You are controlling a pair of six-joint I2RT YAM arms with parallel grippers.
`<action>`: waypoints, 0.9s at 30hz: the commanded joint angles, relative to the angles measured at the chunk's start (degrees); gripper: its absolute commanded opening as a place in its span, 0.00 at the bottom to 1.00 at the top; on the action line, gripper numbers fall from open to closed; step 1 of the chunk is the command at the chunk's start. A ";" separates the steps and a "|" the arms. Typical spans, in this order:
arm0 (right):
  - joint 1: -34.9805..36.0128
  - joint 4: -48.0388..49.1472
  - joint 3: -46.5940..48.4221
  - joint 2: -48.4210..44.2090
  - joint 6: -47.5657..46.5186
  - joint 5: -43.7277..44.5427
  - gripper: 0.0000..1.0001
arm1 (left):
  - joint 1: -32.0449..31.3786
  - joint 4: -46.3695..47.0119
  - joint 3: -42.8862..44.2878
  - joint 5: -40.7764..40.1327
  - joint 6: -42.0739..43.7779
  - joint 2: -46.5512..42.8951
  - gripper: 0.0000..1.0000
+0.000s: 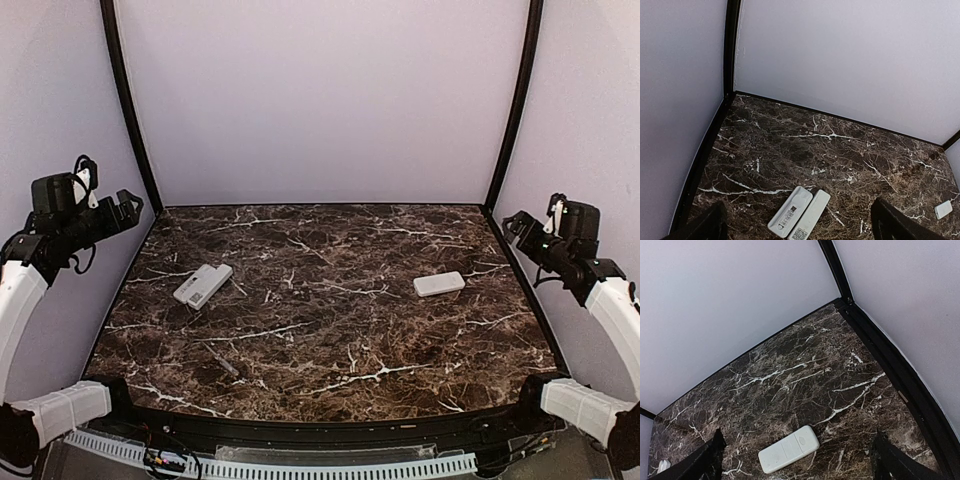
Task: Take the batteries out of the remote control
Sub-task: Adjust the remote control at the center of the board.
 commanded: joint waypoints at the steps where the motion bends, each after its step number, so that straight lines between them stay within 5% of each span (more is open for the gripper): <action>1: -0.32 -1.62 1.35 -0.17 1.13 -1.28 0.99 | 0.15 -0.55 -0.22 -1.28 2.78 -0.17 0.99; 9: -0.36 -2.61 1.68 -0.49 1.48 -4.27 0.99 | 0.18 -0.72 0.37 -0.17 2.80 1.41 0.99; 17: 0.89 -12.56 2.62 3.41 8.59 -5.96 0.98 | 0.03 -5.48 14.04 8.86 1.76 8.87 0.97; 27: 12.12 -4.30 -3.24 10.50 20.32 -5.59 0.94 | 0.05 1.38 5.83 11.97 3.86 7.77 0.98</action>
